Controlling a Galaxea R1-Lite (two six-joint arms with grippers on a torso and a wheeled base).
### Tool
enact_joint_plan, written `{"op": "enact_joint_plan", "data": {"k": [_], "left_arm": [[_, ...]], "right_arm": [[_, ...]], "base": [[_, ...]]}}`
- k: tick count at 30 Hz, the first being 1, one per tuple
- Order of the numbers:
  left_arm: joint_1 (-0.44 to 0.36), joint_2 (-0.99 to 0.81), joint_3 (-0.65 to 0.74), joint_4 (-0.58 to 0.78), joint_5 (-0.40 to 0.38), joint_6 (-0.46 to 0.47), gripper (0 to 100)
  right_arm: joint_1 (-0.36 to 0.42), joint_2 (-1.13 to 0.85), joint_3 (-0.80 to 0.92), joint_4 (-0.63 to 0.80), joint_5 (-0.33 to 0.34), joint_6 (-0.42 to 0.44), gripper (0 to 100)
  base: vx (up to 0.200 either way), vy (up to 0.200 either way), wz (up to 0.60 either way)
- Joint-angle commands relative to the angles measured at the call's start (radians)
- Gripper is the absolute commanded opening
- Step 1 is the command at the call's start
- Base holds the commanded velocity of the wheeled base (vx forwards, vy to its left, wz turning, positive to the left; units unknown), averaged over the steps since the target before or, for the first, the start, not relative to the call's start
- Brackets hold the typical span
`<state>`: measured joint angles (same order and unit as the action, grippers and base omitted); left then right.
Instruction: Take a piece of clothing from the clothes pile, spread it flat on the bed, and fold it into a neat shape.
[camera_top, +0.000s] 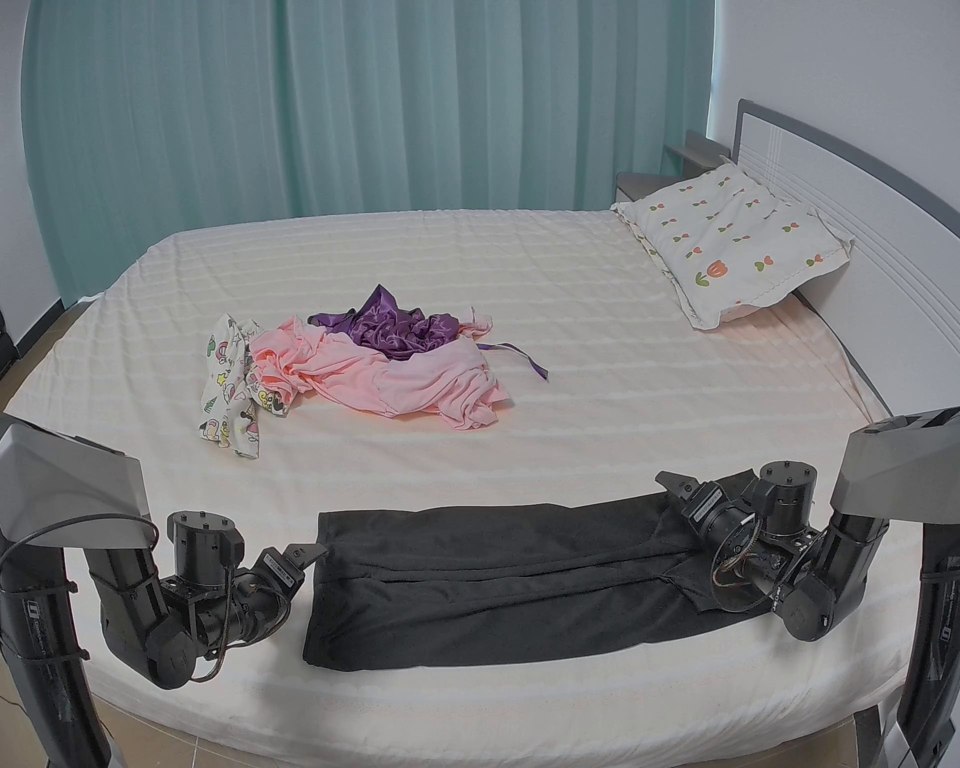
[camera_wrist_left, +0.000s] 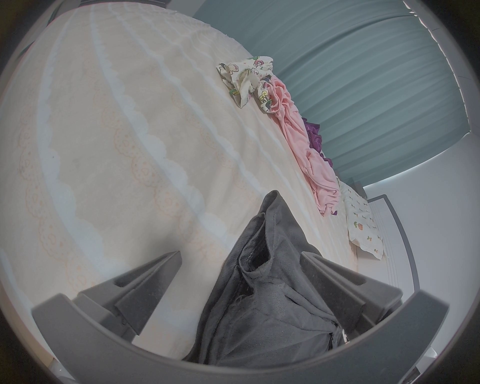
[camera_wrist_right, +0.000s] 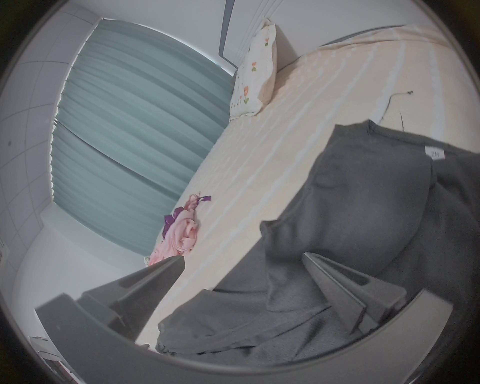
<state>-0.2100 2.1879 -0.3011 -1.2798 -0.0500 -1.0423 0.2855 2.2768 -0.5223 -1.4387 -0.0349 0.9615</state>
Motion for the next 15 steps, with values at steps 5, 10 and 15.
{"op": "enact_joint_plan", "data": {"k": [5,10,15], "left_arm": [[-0.002,0.007,0.000,0.000,-0.001,-0.001,100],[-0.003,0.006,0.000,-0.001,-0.001,-0.001,100],[0.000,-0.005,0.000,0.000,-0.001,-0.002,100]], "right_arm": [[0.009,0.053,-0.091,0.057,0.023,0.000,100],[0.006,0.124,-0.174,0.046,0.020,0.006,100],[0.001,0.110,-0.154,0.034,0.009,0.016,100]], "base": [[0.000,0.000,0.00],[0.000,0.000,0.00],[0.000,0.000,0.00]]}}
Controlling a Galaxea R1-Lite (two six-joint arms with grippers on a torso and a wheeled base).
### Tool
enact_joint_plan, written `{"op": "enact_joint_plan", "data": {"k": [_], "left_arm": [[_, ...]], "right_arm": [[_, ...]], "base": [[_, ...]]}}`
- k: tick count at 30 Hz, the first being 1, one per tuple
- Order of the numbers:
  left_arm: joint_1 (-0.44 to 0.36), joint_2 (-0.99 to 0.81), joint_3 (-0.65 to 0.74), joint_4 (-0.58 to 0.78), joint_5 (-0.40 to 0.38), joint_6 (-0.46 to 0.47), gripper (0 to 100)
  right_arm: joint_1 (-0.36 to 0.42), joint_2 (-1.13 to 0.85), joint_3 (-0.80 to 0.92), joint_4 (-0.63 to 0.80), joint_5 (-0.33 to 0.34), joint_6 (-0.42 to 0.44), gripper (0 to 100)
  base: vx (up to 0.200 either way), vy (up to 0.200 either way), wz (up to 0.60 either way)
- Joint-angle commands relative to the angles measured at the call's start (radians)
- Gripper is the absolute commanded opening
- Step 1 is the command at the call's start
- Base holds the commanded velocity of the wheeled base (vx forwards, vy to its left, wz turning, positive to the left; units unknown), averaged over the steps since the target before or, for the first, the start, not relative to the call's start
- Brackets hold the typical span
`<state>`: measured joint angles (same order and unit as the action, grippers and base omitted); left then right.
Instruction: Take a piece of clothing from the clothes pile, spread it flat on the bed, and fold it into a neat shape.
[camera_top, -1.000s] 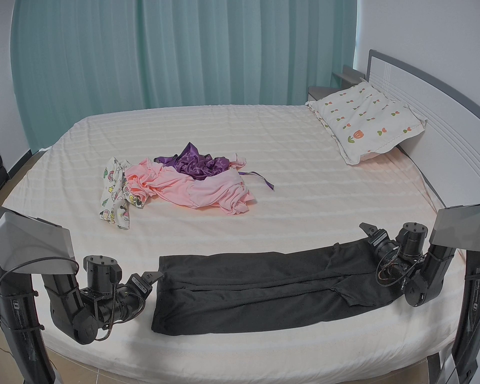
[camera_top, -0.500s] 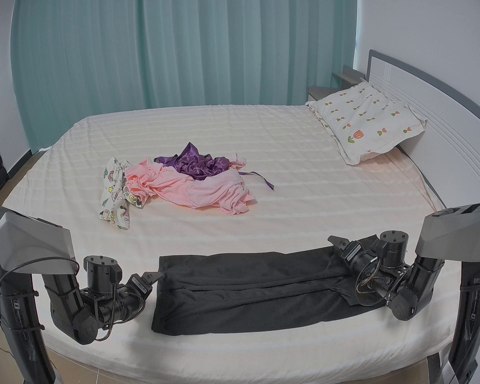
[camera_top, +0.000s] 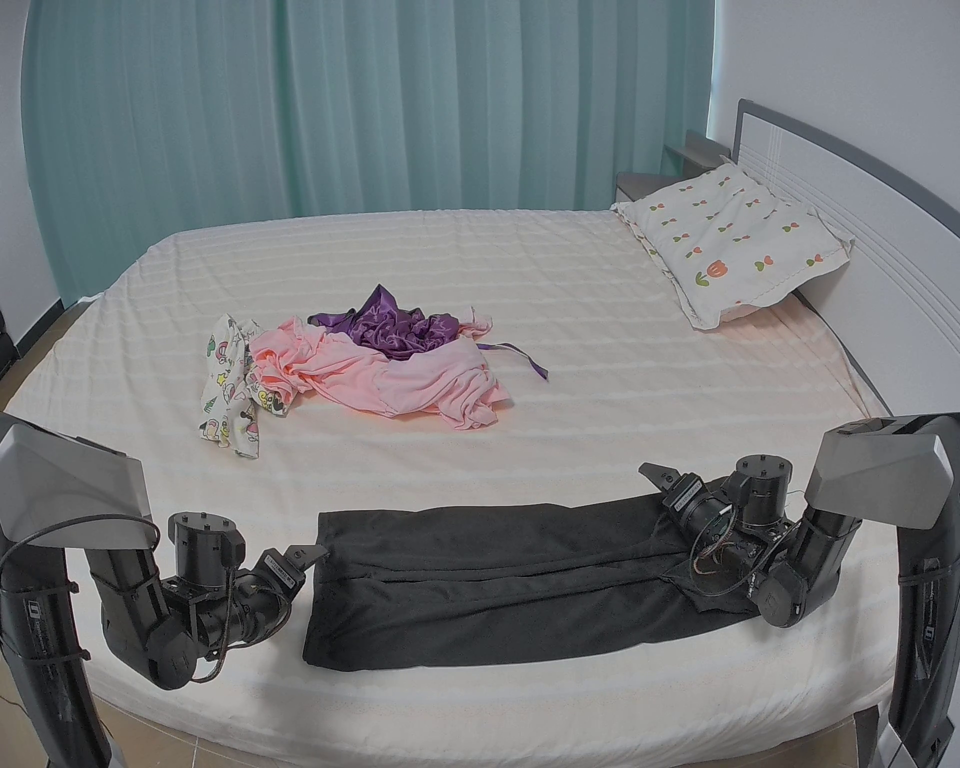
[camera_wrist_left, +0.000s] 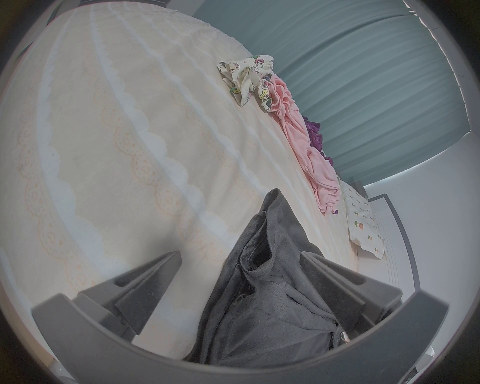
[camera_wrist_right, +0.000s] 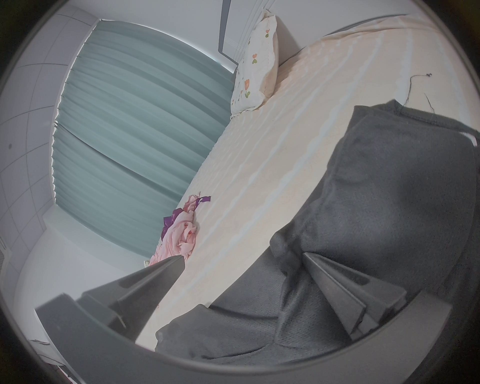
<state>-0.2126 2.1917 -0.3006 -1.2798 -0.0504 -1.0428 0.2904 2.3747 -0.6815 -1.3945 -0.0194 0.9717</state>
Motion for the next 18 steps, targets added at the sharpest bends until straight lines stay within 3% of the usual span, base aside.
{"op": "enact_joint_plan", "data": {"k": [1,9,14,15,18], "left_arm": [[0.004,-0.013,0.000,-0.001,0.000,-0.002,100],[0.019,-0.109,0.002,0.000,0.000,0.001,100],[0.027,-0.122,-0.061,0.022,0.000,0.072,100],[0.027,-0.116,-0.104,0.073,0.001,0.133,100],[0.016,-0.124,-0.184,0.197,0.001,0.168,100]], "right_arm": [[-0.005,-0.008,0.020,-0.021,-0.010,0.013,100],[-0.017,-0.209,0.223,-0.067,-0.004,0.013,100],[-0.047,-0.279,0.335,-0.066,-0.002,0.012,100],[-0.051,-0.281,0.385,-0.070,-0.001,0.016,100],[-0.065,-0.270,0.438,-0.101,0.001,0.025,100]], "base": [[0.000,0.000,0.00],[0.000,0.000,0.00],[0.000,0.000,0.00],[0.000,0.000,0.00],[0.000,0.000,0.00]]}}
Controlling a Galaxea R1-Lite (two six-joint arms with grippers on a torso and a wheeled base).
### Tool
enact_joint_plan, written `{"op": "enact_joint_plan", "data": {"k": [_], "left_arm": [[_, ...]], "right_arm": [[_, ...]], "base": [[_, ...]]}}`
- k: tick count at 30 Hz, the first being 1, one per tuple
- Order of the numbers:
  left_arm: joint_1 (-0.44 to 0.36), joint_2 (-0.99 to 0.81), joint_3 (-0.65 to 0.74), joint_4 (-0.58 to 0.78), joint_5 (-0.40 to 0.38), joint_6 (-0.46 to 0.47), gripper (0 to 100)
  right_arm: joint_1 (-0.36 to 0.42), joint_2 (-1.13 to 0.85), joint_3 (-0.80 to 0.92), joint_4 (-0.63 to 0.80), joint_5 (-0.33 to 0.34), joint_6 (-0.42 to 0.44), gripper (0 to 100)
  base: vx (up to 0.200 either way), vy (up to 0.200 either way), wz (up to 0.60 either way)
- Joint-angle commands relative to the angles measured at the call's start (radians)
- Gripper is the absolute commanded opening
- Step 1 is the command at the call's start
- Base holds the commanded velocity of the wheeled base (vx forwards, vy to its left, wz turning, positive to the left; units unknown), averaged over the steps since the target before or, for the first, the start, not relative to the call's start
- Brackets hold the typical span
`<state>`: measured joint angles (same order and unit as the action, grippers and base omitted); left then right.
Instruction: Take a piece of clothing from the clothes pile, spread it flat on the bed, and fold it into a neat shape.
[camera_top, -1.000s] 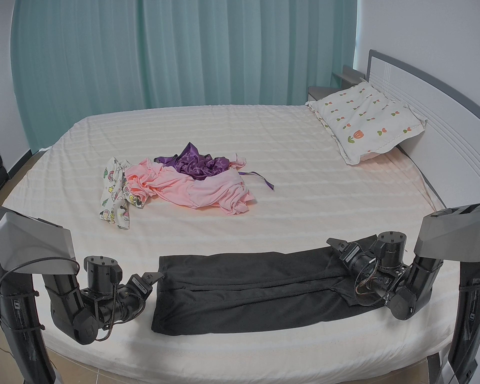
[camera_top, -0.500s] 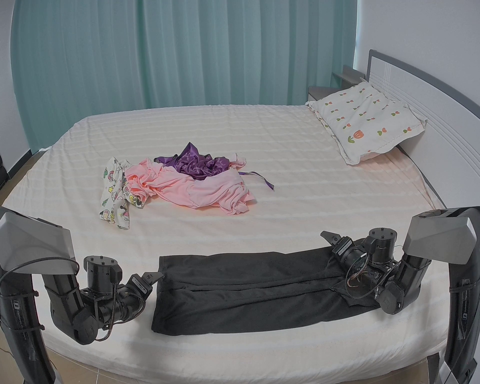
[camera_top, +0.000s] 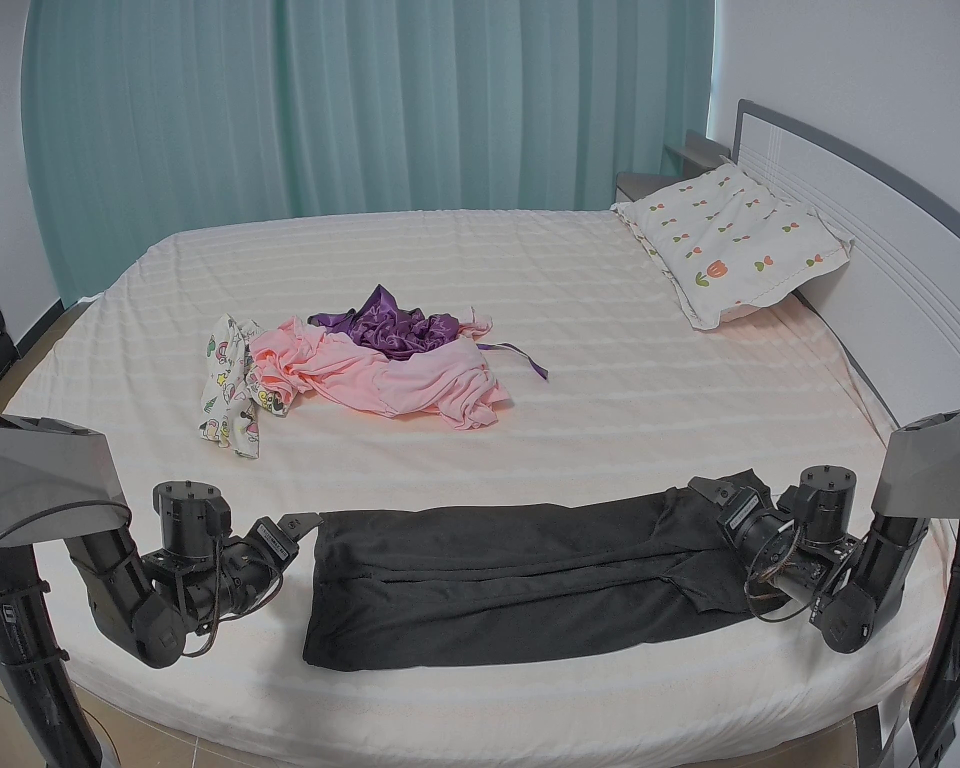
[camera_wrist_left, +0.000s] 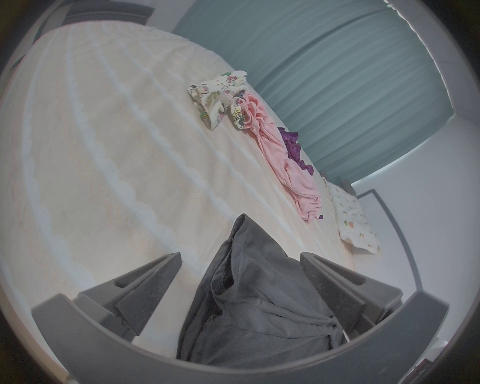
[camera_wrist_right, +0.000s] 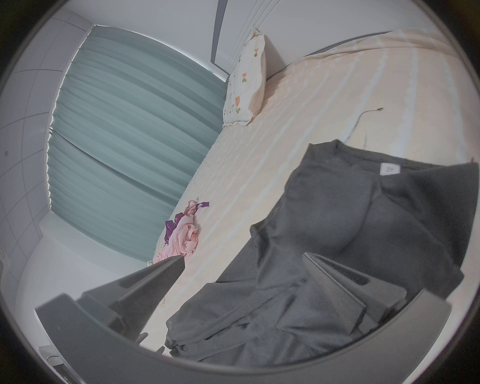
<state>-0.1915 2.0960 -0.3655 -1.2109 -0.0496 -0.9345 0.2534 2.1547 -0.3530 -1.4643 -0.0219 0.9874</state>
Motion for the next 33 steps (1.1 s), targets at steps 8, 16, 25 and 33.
{"op": "enact_joint_plan", "data": {"k": [8,16,25,33], "left_arm": [[-0.025,-0.039,-0.322,0.330,-0.003,0.063,100],[-0.048,0.038,-0.337,0.341,-0.096,0.065,100],[-0.042,0.061,-0.320,0.338,-0.214,0.068,100],[-0.052,0.049,-0.253,0.344,-0.217,0.108,100]], "right_arm": [[-0.043,-0.004,0.161,-0.099,0.013,0.008,100],[-0.039,-0.004,0.166,-0.099,0.013,0.011,100],[-0.039,-0.009,0.166,-0.099,0.013,0.011,100],[-0.039,-0.009,0.167,-0.099,0.013,0.013,100]], "base": [[0.000,0.000,0.00],[0.000,0.000,0.00],[0.000,0.000,0.00],[0.000,0.000,0.00]]}}
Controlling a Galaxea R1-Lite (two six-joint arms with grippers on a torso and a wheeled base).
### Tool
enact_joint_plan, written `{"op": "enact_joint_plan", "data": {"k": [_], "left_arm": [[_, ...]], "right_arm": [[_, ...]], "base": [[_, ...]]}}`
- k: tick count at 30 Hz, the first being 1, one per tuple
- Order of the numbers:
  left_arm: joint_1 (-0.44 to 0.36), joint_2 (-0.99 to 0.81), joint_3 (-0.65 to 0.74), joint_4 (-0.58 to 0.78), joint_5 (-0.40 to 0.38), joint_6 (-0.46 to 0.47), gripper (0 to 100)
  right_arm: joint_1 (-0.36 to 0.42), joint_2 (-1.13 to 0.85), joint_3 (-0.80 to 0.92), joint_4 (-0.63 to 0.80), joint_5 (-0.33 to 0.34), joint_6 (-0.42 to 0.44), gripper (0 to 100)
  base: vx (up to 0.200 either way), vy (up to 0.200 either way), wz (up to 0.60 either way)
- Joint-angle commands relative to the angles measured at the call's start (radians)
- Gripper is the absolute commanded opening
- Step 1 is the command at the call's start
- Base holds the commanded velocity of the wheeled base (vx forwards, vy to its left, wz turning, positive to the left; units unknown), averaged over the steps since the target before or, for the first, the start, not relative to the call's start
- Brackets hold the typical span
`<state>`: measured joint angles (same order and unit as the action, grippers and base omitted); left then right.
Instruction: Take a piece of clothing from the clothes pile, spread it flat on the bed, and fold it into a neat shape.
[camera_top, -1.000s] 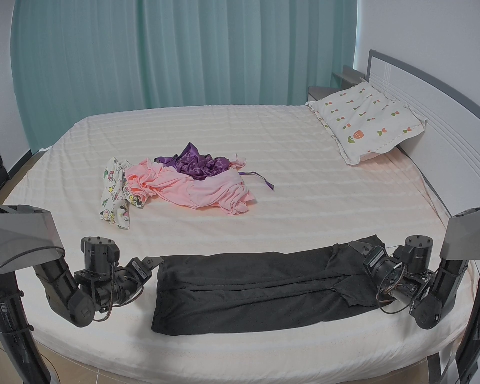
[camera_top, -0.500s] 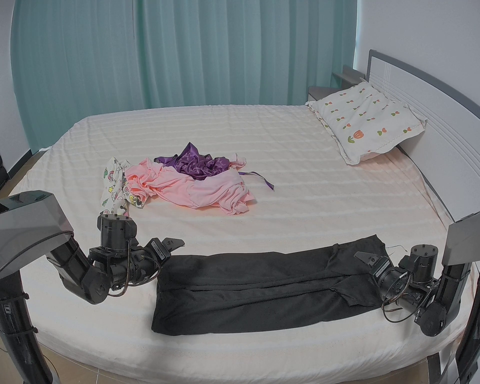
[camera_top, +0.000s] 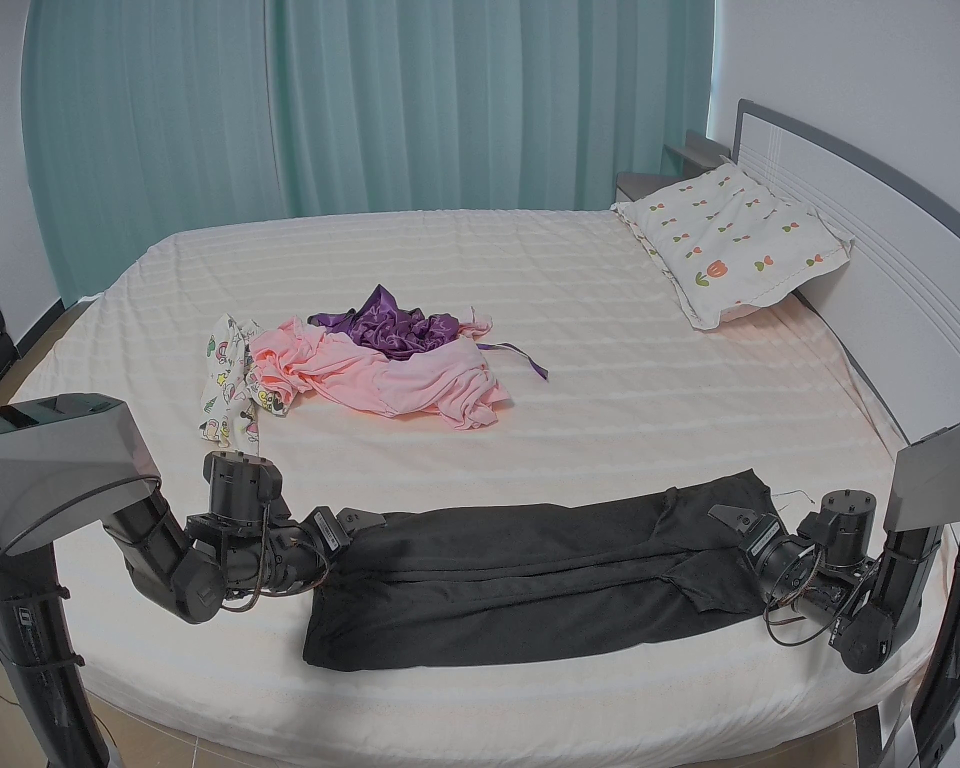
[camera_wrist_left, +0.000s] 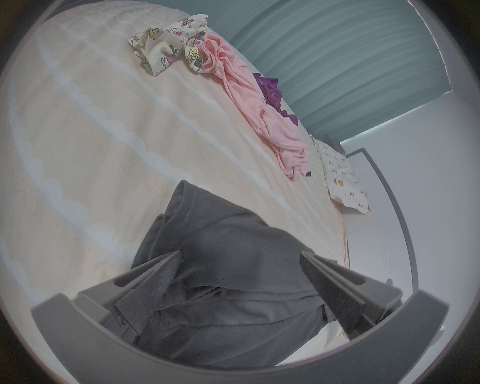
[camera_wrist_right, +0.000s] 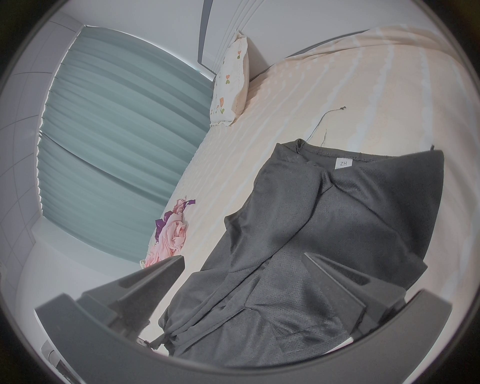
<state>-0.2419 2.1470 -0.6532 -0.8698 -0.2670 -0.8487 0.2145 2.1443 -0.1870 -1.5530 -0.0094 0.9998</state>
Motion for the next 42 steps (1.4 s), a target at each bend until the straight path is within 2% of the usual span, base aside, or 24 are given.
{"op": "enact_joint_plan", "data": {"k": [1,7,17,20,26,33,41,42], "left_arm": [[-0.004,-0.001,0.052,0.002,0.000,0.040,100],[-0.014,-0.012,0.107,-0.008,0.002,0.096,100],[-0.004,-0.090,0.086,-0.009,0.015,0.103,100],[0.015,-0.095,0.067,-0.008,0.038,0.149,100],[0.036,-0.059,-0.013,0.018,0.077,0.171,100],[0.050,0.024,-0.046,0.025,0.075,0.283,100],[0.052,0.056,-0.056,0.025,0.074,0.290,100],[0.053,0.059,-0.057,0.023,0.074,0.290,0]], "right_arm": [[0.000,0.000,0.001,-0.010,0.000,0.000,100],[0.002,0.003,0.003,-0.010,-0.001,0.000,100],[0.000,0.006,0.001,-0.010,-0.001,0.000,100],[0.002,0.006,0.003,-0.010,-0.001,-0.001,100],[0.002,0.009,0.003,-0.010,-0.001,-0.001,100],[0.000,0.013,0.003,-0.010,-0.001,-0.001,100],[0.000,0.023,0.001,-0.010,-0.001,-0.001,100],[0.000,0.025,0.001,-0.010,-0.003,-0.001,100]], "base": [[0.000,0.000,0.00],[0.000,0.000,0.00],[0.000,0.000,0.00],[0.000,0.000,0.00],[0.000,0.000,0.00],[0.000,0.000,0.00],[0.000,0.000,0.00],[0.000,0.000,0.00]]}}
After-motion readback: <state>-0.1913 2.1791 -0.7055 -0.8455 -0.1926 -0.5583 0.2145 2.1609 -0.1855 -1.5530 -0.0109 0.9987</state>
